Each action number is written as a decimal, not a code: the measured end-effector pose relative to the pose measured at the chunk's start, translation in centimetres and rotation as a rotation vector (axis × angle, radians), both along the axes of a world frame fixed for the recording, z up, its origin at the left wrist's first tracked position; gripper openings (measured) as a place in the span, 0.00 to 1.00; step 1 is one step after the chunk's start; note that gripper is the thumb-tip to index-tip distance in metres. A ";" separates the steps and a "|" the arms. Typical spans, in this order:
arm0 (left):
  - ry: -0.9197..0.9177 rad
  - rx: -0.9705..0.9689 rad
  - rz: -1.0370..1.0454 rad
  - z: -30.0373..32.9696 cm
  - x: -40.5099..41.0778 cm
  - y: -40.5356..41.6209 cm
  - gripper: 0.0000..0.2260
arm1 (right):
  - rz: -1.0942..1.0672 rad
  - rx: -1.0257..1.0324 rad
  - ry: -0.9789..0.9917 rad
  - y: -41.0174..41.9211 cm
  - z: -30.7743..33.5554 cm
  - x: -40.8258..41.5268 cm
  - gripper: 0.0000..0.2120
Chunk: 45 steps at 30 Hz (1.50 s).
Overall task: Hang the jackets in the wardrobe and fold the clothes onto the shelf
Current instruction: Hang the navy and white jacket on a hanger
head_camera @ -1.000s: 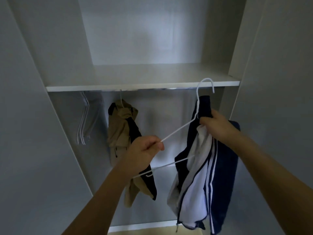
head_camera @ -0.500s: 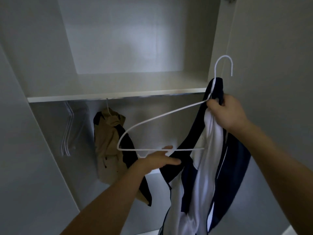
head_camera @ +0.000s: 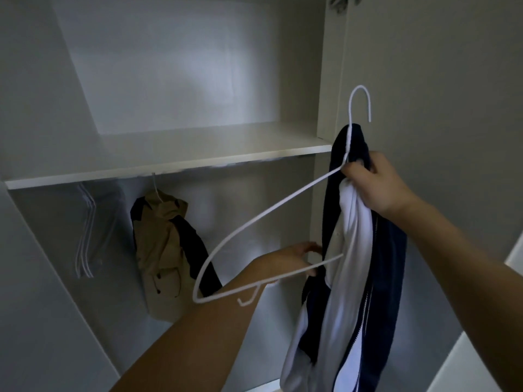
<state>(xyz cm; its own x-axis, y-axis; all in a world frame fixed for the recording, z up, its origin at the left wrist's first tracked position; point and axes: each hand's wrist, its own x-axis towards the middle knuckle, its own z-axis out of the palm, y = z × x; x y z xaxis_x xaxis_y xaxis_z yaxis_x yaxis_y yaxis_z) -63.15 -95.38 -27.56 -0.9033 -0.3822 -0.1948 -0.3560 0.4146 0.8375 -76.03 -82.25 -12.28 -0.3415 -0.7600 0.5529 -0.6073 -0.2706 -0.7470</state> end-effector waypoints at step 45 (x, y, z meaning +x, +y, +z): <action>-0.176 0.027 0.659 12.6 17.2 -11.2 0.16 | -0.410 0.277 0.591 -7.0 -6.5 1.3 0.18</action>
<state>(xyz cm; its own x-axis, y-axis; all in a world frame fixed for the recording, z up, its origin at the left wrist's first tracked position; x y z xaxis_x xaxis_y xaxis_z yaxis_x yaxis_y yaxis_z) -45.97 -106.58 -14.97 -0.4380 -0.8344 -0.3345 -0.6586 0.0446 0.7511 -74.72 -89.26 -18.73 -0.3326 -0.7736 0.5394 -0.9379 0.2115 -0.2751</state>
